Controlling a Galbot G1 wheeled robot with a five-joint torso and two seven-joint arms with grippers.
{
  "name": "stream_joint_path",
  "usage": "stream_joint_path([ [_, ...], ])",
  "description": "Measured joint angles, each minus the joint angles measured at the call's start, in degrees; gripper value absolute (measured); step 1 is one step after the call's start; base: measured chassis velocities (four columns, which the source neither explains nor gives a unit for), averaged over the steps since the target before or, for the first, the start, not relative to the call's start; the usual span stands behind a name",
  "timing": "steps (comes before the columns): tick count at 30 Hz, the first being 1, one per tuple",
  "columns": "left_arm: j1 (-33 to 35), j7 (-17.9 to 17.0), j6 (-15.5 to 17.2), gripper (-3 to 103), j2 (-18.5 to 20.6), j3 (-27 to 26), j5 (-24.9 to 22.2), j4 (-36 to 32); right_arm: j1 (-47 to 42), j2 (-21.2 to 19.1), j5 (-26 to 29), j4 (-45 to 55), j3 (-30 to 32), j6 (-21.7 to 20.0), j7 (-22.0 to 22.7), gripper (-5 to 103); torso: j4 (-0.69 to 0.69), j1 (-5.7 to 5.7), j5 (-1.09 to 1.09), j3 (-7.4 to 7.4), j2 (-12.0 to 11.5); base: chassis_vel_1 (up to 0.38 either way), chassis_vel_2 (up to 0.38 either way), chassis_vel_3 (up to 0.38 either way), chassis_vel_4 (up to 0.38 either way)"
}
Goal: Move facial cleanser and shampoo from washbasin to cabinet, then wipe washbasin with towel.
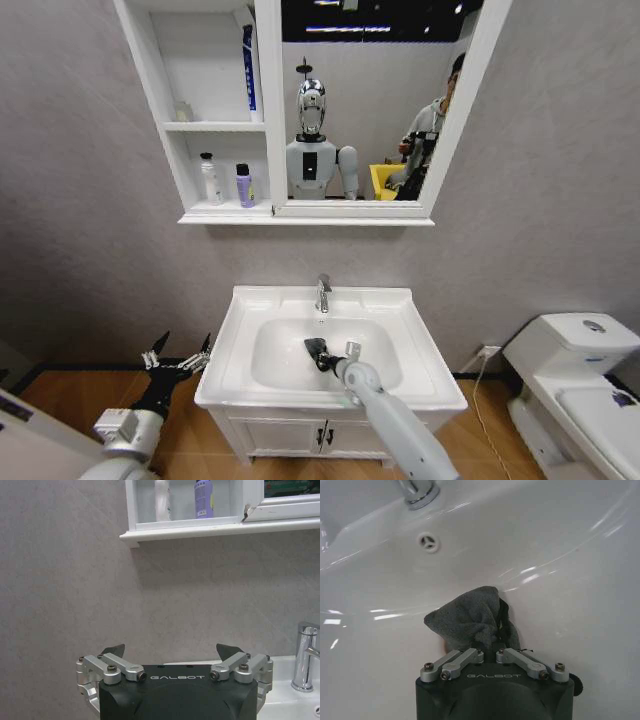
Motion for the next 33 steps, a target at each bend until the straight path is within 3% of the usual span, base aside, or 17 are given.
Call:
stream_joint_path([
  [2, 0.00, 0.00, 0.00, 100, 0.00, 0.00, 0.00, 0.00, -1.72, -4.04, -1.31, 1.98, 1.99, 0.37, -0.53, 6, -0.01, 0.00, -0.02, 0.00, 0.00, 0.000, 0.000, 0.000, 0.000],
  [3, 0.00, 0.00, 0.00, 100, 0.00, 0.00, 0.00, 0.00, -1.72, -4.04, -1.31, 1.98, 1.99, 0.37, -0.53, 6, -0.01, 0.00, -0.02, 0.00, 0.00, 0.000, 0.000, 0.000, 0.000],
  [6, 0.00, 0.00, 0.00, 100, 0.00, 0.00, 0.00, 0.00, -4.40, -7.36, -12.65, 6.31, 4.99, 4.48, -3.21, 6, -0.02, 0.00, 0.00, 0.00, 0.00, 0.000, 0.000, 0.000, 0.000],
  [10, 0.00, 0.00, 0.00, 100, 0.00, 0.01, 0.00, 0.00, -6.23, -8.44, -17.34, 11.43, 6.61, 6.14, -3.64, 6, 0.00, 0.00, -0.02, 0.00, 0.00, 0.000, 0.000, 0.000, 0.000],
  [12, 0.00, 0.00, 0.00, 100, 0.00, 0.00, 0.00, 0.00, -8.32, -9.51, -24.92, 16.01, 8.29, 9.87, -5.01, 6, 0.02, 0.00, -0.01, 0.00, 0.00, 0.000, 0.000, 0.000, 0.000],
  [15, 0.00, 0.00, 0.00, 100, 0.00, 0.01, 0.00, 0.00, -10.17, -11.16, -28.43, 20.34, 9.83, 11.93, -5.34, 6, 0.00, 0.00, -0.03, -0.01, 0.00, 0.000, 0.000, 0.000, 0.000],
  [21, 0.00, 0.00, 0.00, 100, 0.00, 0.00, 0.00, 0.00, -10.48, -12.69, -29.52, 19.04, 12.51, 14.98, -5.55, 6, 0.01, 0.00, -0.01, 0.00, 0.00, 0.000, 0.000, 0.000, 0.000],
  [33, 0.00, 0.00, 0.01, 100, 0.00, 0.00, 0.00, 0.00, -8.36, -13.58, -25.31, 8.82, 15.69, 17.92, -7.64, 6, 0.01, 0.00, -0.01, 0.01, 0.00, 0.000, 0.000, 0.000, 0.000],
])
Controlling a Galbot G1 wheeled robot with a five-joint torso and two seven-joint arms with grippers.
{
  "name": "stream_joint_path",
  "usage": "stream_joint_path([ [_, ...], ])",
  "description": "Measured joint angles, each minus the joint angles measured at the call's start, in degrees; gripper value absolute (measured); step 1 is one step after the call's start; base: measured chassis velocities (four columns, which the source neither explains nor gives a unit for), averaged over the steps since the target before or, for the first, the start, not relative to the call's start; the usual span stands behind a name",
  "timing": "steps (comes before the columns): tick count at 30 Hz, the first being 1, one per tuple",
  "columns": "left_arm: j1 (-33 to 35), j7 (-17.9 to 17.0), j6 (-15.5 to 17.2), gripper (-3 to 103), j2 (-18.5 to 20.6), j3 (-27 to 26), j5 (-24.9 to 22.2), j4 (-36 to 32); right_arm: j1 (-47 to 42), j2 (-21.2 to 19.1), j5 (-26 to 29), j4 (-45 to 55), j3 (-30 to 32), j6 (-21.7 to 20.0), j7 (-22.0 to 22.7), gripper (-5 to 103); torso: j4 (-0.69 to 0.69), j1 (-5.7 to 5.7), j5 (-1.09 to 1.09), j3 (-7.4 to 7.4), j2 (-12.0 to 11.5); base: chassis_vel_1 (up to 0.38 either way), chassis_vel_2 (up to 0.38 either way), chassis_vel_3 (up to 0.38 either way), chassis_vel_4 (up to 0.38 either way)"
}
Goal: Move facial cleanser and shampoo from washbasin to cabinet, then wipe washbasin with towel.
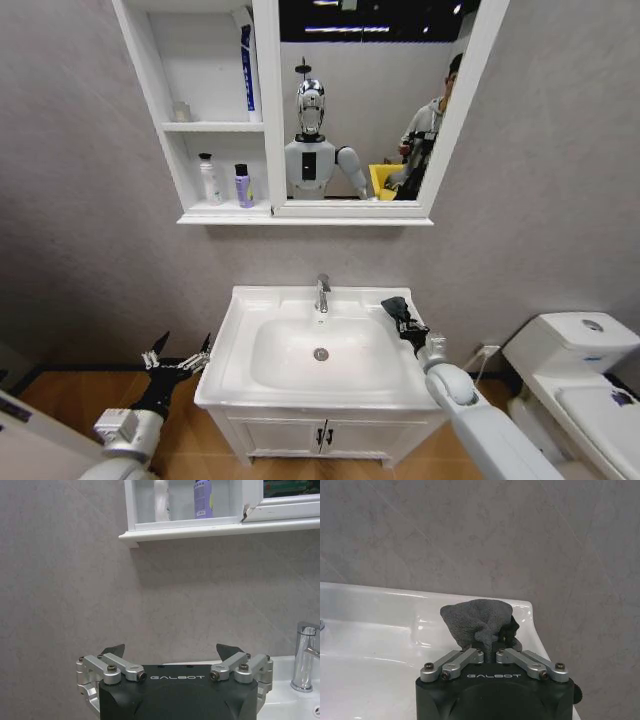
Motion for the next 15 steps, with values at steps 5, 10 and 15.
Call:
stream_joint_path([
  [5, 0.00, 0.00, 0.00, 100, 0.00, 0.00, 0.00, 0.00, -0.05, 0.01, 1.26, -0.43, -0.03, 0.00, -0.09, 6, 0.00, 0.00, -0.01, 0.00, 0.00, 0.000, 0.000, 0.000, 0.000],
  [10, 0.00, 0.00, 0.00, 100, 0.00, 0.00, 0.00, 0.00, 0.60, 0.48, 1.26, -2.62, -0.07, 0.58, -0.97, 5, 0.00, 0.00, -0.01, 0.00, 0.00, 0.000, 0.000, 0.000, 0.000],
  [15, 0.00, 0.00, 0.00, 100, 0.00, 0.00, 0.00, 0.00, 2.71, 0.80, 1.30, -7.41, -0.14, 4.88, -4.27, 21, -0.01, 0.00, -0.01, 0.00, 0.00, 0.000, 0.000, 0.000, 0.000],
])
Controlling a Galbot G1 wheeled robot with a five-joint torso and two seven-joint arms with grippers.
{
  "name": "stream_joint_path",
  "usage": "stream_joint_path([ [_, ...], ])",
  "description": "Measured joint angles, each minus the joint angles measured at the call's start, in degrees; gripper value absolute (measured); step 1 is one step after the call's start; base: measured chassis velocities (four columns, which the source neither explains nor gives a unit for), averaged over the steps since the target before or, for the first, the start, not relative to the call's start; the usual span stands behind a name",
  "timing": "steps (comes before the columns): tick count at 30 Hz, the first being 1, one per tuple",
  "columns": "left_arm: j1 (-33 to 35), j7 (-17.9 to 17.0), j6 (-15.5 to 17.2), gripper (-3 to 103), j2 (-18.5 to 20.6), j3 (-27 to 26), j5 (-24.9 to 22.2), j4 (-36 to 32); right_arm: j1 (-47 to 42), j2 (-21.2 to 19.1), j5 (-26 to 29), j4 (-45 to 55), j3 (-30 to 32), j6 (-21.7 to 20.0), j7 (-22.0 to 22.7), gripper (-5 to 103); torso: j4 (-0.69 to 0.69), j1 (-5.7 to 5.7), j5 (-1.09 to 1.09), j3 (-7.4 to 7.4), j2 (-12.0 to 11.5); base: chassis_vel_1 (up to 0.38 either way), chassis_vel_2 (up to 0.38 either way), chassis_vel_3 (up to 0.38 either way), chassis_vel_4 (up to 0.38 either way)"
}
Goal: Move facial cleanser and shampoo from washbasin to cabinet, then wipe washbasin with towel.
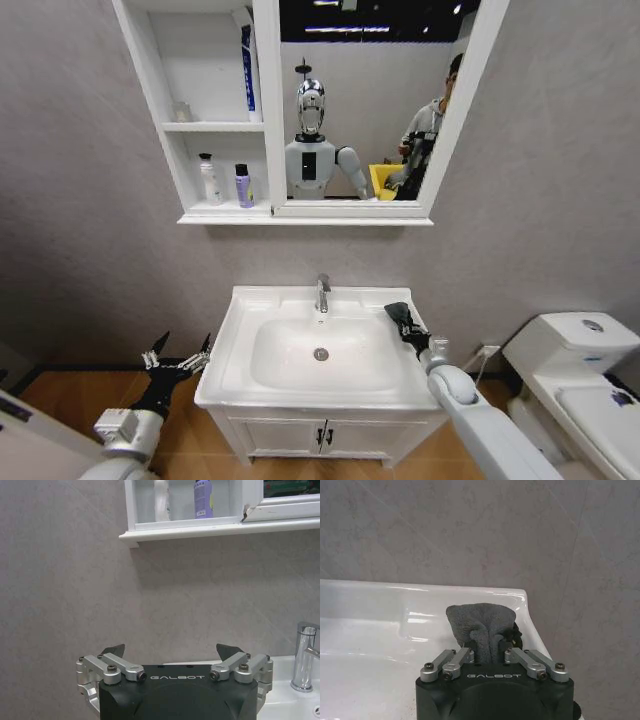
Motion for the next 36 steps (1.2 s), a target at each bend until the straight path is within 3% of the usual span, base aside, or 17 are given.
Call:
stream_joint_path([
  [7, 0.00, 0.00, 0.00, 100, 0.00, 0.00, 0.00, 0.00, 0.27, 0.37, 0.29, -1.30, 0.06, 6.01, -2.75, 42, 0.01, 0.00, -0.01, 0.00, 0.00, 0.000, 0.000, 0.000, 0.000],
  [9, 0.00, 0.00, 0.00, 100, 0.00, 0.00, 0.00, 0.00, -0.54, 0.71, 0.24, -0.97, 0.70, 7.90, -2.94, 59, 0.00, 0.00, 0.00, 0.00, 0.00, 0.000, 0.000, 0.000, 0.000],
  [15, 0.00, 0.00, 0.00, 100, 0.00, 0.00, 0.00, 0.00, -3.01, 1.20, -0.83, 1.25, 2.85, 8.40, -2.77, 76, 0.01, 0.00, 0.00, 0.00, 0.00, 0.000, 0.000, 0.000, 0.000],
  [20, 0.00, 0.00, 0.00, 100, 0.00, 0.00, 0.00, 0.00, -10.40, 3.52, -3.36, 12.17, 8.77, 7.98, -0.85, 97, 0.02, 0.00, -0.02, -0.01, 0.00, 0.000, 0.000, 0.000, 0.000],
  [26, 0.00, 0.00, 0.00, 100, 0.00, 0.00, 0.00, 0.00, -25.63, 7.89, -5.27, 28.01, 15.67, 6.51, 2.36, 100, -0.01, -0.01, 0.00, -0.01, 0.01, 0.000, 0.000, 0.000, 0.000],
  [28, 0.00, 0.00, 0.00, 100, 0.00, 0.00, 0.00, 0.00, -35.49, 11.25, -6.09, 35.07, 19.57, 7.68, 3.09, 100, 0.01, -0.01, -0.01, -0.01, 0.01, 0.000, 0.000, 0.000, 0.000],
  [29, 0.00, 0.00, 0.00, 100, 0.00, 0.00, 0.00, 0.00, -35.49, 11.25, -6.09, 35.07, 19.57, 7.68, 3.09, 100, 0.01, -0.01, -0.01, -0.01, 0.01, 0.000, 0.000, 0.000, 0.000],
  [31, 0.00, 0.00, 0.00, 100, 0.00, 0.00, 0.00, 0.00, -45.23, 15.09, -7.99, 39.82, 22.36, 10.96, 3.32, 100, -0.06, -0.02, -0.02, -0.02, 0.01, 0.000, 0.000, 0.000, 0.000],
  [32, 0.00, 0.00, 0.00, 100, 0.00, 0.00, 0.00, 0.00, -45.23, 15.09, -7.99, 39.82, 22.36, 10.96, 3.32, 100, -0.06, -0.02, -0.02, -0.02, 0.01, 0.000, 0.000, 0.000, 0.000],
  [36, 0.00, 0.00, 0.00, 100, 0.00, 0.00, 0.00, 0.00, -54.35, 19.64, -13.86, 43.49, 21.59, 16.28, 3.69, 100, 0.04, -0.02, -0.02, -0.02, 0.02, 0.000, 0.000, 0.000, 0.000],
])
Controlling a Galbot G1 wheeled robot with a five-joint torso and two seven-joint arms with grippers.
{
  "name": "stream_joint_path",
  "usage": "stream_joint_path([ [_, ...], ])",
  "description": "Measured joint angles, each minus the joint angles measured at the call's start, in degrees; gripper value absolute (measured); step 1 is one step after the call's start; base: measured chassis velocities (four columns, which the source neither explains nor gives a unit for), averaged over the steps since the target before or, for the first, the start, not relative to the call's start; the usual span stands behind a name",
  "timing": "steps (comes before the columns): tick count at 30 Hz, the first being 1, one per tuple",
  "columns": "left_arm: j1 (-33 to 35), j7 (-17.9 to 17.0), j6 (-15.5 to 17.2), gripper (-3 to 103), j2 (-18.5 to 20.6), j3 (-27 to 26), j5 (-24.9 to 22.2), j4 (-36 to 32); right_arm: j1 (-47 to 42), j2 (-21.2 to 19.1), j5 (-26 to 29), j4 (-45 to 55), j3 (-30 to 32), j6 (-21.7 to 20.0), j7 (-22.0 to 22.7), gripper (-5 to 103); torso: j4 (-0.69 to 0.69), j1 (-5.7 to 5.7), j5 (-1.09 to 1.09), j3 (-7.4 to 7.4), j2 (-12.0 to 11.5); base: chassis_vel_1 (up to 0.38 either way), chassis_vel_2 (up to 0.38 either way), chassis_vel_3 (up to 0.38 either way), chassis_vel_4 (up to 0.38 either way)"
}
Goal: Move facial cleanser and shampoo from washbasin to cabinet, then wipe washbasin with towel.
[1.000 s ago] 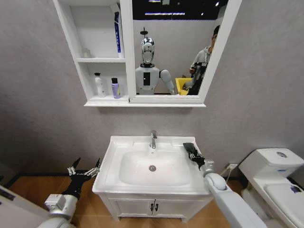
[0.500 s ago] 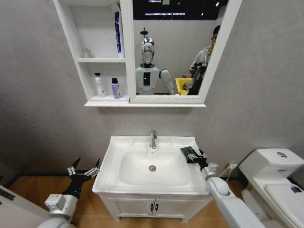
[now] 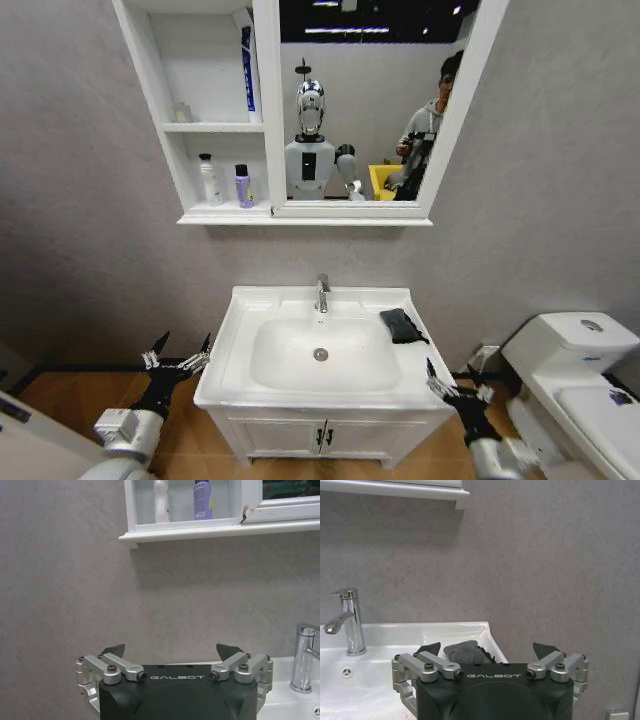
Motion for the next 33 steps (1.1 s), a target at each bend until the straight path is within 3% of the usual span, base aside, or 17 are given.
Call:
stream_joint_path([
  [6, 0.00, 0.00, 0.00, 100, 0.00, 0.00, 0.00, 0.00, -5.55, 3.18, -4.69, 1.98, -2.35, 3.42, 0.50, 100, -0.03, 0.01, 0.01, 0.01, 0.00, 0.000, 0.000, 0.000, 0.000],
  [12, 0.00, 0.00, 0.00, 100, 0.00, 0.00, 0.00, 0.00, -8.16, 4.15, -7.38, 4.24, -4.08, 3.87, 0.88, 100, -0.03, 0.01, 0.01, 0.01, 0.00, 0.000, 0.000, 0.000, 0.000],
  [33, 0.00, 0.00, 0.00, 100, 0.00, 0.00, 0.00, 0.00, -7.67, 3.94, -7.35, 4.05, -4.24, 3.70, 0.91, 100, -0.03, 0.04, 0.02, 0.02, -0.02, 0.000, 0.000, 0.000, 0.000],
])
